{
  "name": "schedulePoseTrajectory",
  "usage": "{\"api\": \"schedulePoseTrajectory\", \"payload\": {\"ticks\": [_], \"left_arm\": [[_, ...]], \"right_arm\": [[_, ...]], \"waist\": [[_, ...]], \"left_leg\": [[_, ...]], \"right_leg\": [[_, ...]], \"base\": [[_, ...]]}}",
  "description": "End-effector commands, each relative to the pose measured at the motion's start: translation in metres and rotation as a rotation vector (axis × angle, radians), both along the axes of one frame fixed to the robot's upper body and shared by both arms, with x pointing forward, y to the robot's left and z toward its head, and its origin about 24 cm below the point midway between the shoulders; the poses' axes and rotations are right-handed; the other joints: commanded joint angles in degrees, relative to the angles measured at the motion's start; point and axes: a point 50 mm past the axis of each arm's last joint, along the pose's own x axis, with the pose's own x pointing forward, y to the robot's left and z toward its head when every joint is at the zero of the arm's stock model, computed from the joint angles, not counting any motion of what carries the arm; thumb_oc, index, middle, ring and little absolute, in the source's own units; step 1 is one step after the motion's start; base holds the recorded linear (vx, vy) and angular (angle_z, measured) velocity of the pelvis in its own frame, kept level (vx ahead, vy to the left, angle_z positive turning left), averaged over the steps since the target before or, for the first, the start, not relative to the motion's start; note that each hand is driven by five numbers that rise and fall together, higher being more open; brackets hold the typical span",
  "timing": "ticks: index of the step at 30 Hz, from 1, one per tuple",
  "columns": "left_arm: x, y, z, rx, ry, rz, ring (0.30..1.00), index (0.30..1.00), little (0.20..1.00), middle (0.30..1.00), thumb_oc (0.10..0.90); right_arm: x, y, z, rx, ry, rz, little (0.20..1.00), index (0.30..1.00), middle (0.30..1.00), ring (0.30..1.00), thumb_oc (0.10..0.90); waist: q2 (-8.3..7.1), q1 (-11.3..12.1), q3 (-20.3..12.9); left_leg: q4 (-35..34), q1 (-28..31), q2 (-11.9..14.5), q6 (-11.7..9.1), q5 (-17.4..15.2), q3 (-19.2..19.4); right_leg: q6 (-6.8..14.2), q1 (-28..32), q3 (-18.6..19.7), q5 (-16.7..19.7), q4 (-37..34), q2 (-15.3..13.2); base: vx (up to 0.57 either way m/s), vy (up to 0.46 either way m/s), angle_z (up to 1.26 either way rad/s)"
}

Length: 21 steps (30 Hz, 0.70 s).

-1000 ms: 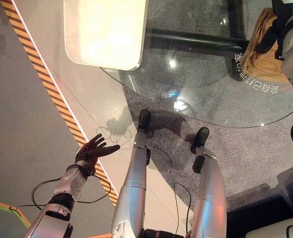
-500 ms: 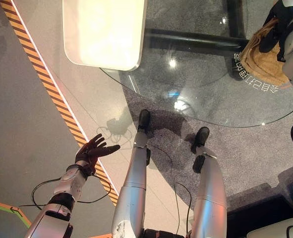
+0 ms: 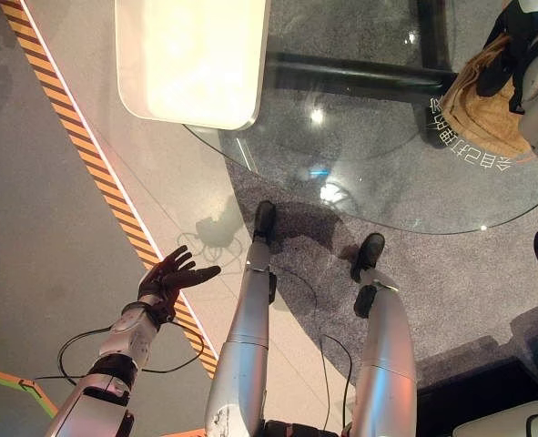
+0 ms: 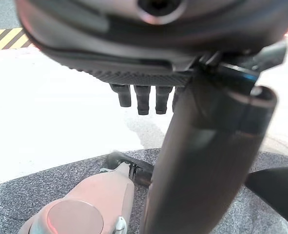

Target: Wipe the table with a cloth and put it in the basket.

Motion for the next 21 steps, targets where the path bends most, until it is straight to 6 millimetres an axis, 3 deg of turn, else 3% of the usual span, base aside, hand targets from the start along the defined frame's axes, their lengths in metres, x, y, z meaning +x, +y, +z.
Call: {"api": "schedulePoseTrajectory", "payload": {"ticks": [1,8,16,21], "left_arm": [[-0.018,0.025,-0.006,0.037,0.039,0.065,0.900,0.900,0.900,0.900,0.800],[-0.017,0.018,-0.008,0.030,0.035,0.058,0.900,0.900,0.900,0.900,0.800],[-0.013,0.006,-0.011,0.009,0.024,0.055,0.900,0.900,0.900,0.900,0.800],[-0.011,0.001,-0.012,0.002,0.018,0.050,0.900,0.900,0.900,0.900,0.800]], "right_arm": [[-0.021,-0.020,0.034,-0.080,-0.176,-0.073,0.200,0.300,0.300,0.300,0.100],[-0.015,-0.001,0.033,-0.008,-0.291,0.067,0.200,0.300,0.300,0.300,0.100],[-0.005,0.044,0.031,0.042,-0.401,0.253,0.200,0.300,0.300,0.300,0.100],[-0.003,0.062,0.030,0.058,-0.423,0.306,0.200,0.300,0.300,0.300,0.100]], "waist": [[1.44,-0.29,-1.05],[1.53,-0.52,-1.05],[2.13,-0.93,-1.05],[2.46,-0.82,-1.05]], "left_leg": [[0.58,0.42,-5.73,6.75,-3.39,3.15],[0.35,0.54,-5.94,6.75,-3.42,3.36],[-0.20,0.58,-6.08,6.58,-3.44,3.83],[-0.44,0.61,-6.20,6.53,-3.40,3.86]], "right_leg": [[-2.79,1.59,-5.27,3.43,-6.57,4.57],[-2.69,1.61,-5.23,3.52,-6.86,4.78],[-2.68,1.64,-5.04,3.31,-7.69,4.99],[-2.70,1.59,-4.93,3.26,-7.88,5.07]], "base": [[0.00,0.000,0.00],[0.00,0.000,0.00],[0.00,0.002,0.00],[0.00,0.009,-0.02]]}}
